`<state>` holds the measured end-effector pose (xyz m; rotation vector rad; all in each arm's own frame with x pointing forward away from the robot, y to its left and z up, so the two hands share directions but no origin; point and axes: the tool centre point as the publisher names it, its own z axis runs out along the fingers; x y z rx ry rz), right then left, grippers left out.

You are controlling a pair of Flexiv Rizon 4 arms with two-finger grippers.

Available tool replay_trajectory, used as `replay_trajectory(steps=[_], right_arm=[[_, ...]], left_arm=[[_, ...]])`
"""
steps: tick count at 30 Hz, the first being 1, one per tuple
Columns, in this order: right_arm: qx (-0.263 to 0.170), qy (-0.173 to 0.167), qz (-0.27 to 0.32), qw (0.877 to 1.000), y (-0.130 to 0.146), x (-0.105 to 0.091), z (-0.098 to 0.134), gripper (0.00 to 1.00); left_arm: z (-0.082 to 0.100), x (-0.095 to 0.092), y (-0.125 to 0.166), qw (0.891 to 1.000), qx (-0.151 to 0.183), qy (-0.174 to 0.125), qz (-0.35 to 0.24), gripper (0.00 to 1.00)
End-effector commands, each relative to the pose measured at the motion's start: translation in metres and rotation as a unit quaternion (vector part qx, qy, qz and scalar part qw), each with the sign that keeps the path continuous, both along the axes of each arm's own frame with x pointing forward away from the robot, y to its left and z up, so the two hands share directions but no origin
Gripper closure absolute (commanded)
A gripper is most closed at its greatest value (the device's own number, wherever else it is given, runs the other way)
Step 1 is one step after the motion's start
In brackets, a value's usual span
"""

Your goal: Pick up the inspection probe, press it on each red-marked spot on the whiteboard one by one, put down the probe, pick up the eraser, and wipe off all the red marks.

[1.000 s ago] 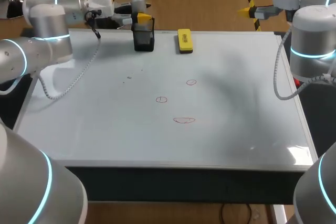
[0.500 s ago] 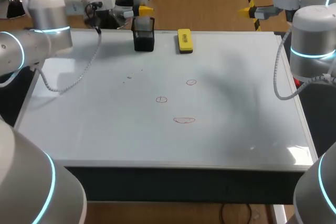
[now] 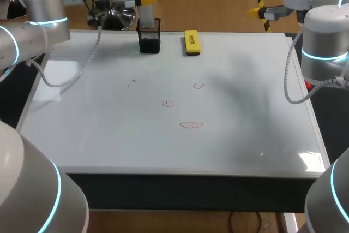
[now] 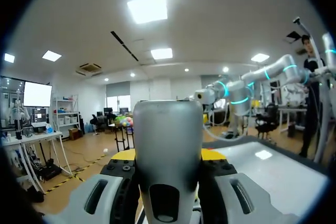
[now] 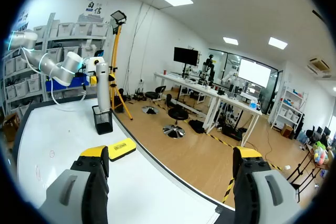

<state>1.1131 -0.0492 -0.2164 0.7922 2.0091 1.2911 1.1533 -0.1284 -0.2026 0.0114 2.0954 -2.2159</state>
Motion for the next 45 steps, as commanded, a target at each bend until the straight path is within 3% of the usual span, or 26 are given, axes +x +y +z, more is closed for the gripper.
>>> replay_trajectory(steps=[1,11,19,30,45], right_arm=[[0.000,0.001,0.000,1.000,0.000,0.000,0.000,0.00],[0.000,0.001,0.000,1.000,0.000,0.000,0.000,0.00],[0.000,0.001,0.000,1.000,0.000,0.000,0.000,0.00],[0.000,0.001,0.000,1.000,0.000,0.000,0.000,0.00],[0.000,0.001,0.000,1.000,0.000,0.000,0.000,0.00]], left_arm=[[0.016,-0.010,0.003,1.000,0.006,-0.002,0.013,1.00],[0.040,-0.017,0.008,1.000,0.005,-0.007,0.006,1.00],[0.054,-0.040,0.032,1.000,0.012,-0.012,0.019,1.00],[0.045,-0.077,0.060,0.999,0.023,0.005,0.046,1.00],[0.030,-0.142,0.079,0.995,0.028,0.028,0.095,1.00]])
